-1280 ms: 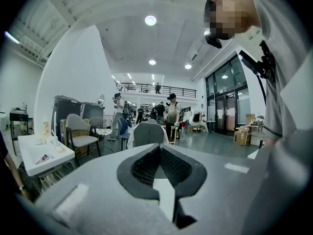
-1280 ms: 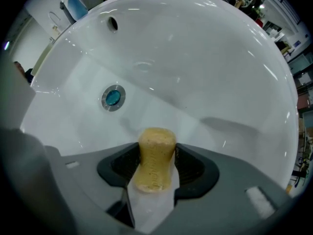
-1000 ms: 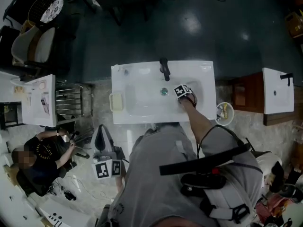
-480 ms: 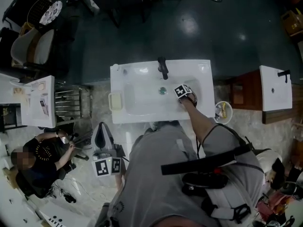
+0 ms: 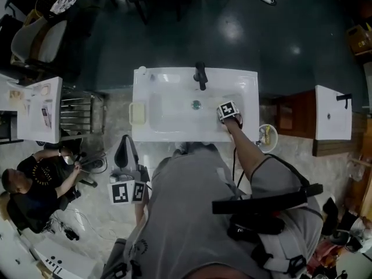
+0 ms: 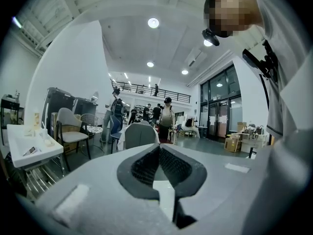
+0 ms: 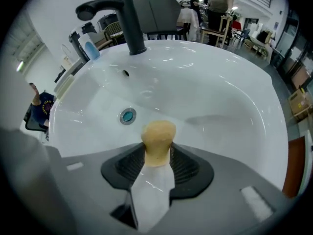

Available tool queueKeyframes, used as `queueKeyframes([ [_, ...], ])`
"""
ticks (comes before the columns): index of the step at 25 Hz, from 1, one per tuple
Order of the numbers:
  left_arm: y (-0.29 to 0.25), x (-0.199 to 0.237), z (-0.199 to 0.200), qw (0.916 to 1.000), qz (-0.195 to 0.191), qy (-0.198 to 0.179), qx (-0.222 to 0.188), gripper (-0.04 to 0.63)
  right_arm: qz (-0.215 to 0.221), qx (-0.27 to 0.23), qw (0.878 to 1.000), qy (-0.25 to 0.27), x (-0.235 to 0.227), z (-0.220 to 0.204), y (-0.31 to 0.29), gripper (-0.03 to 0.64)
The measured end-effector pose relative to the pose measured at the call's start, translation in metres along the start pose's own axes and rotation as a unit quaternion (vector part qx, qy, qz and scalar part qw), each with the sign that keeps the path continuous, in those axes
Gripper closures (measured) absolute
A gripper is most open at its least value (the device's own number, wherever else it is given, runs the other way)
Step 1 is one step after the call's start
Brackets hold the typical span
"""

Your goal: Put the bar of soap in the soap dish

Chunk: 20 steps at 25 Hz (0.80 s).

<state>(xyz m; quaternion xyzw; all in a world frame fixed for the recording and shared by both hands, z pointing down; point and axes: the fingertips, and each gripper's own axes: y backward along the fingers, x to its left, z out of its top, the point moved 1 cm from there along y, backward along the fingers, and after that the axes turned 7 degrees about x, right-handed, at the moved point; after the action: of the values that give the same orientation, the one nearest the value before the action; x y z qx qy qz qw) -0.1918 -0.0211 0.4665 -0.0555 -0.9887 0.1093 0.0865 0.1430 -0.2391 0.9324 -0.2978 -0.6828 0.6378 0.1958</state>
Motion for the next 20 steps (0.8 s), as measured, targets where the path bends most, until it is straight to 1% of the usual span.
queueKeyframes([
  [2,-0.002,-0.002,-0.002,1.0,-0.007,0.003,-0.001,0.598,0.018,-0.019,1.0,-0.014,0.003,0.001,0.008,0.458],
  [6,-0.007,-0.01,-0.004,0.9997,-0.023,0.007,-0.003,0.598,0.039,-0.051,0.997,-0.031,0.006,0.003,0.025,0.465],
  [8,-0.008,-0.013,-0.005,0.9995,-0.029,0.008,-0.003,0.598,0.046,-0.078,0.995,-0.042,0.007,0.007,0.038,0.473],
  [9,-0.008,-0.014,-0.005,0.9995,-0.032,0.008,-0.004,0.598,0.045,-0.096,0.993,-0.046,0.007,0.01,0.047,0.562],
  [10,-0.009,-0.015,-0.005,0.9994,-0.034,0.009,-0.005,0.598,0.044,-0.112,0.992,-0.047,0.007,0.012,0.056,0.617],
  [12,-0.011,-0.016,-0.006,0.9992,-0.039,0.012,-0.006,0.598,0.042,-0.126,0.99,-0.039,0.008,0.015,0.07,0.615],
  [14,-0.013,-0.018,-0.007,0.9989,-0.043,0.015,-0.006,0.598,0.041,-0.124,0.991,-0.029,0.009,0.016,0.075,0.615],
  [18,-0.015,-0.025,-0.009,0.9985,-0.052,0.016,-0.003,0.598,0.051,-0.128,0.99,-0.036,0.008,0.018,0.075,0.614],
  [19,-0.015,-0.027,-0.01,0.9984,-0.054,0.015,-0.001,0.598,0.049,-0.13,0.99,-0.023,0.009,0.019,0.074,0.614],
  [20,-0.015,-0.028,-0.011,0.9984,-0.054,0.014,0.001,0.598,0.044,-0.13,0.99,0.001,0.011,0.021,0.072,0.614],
])
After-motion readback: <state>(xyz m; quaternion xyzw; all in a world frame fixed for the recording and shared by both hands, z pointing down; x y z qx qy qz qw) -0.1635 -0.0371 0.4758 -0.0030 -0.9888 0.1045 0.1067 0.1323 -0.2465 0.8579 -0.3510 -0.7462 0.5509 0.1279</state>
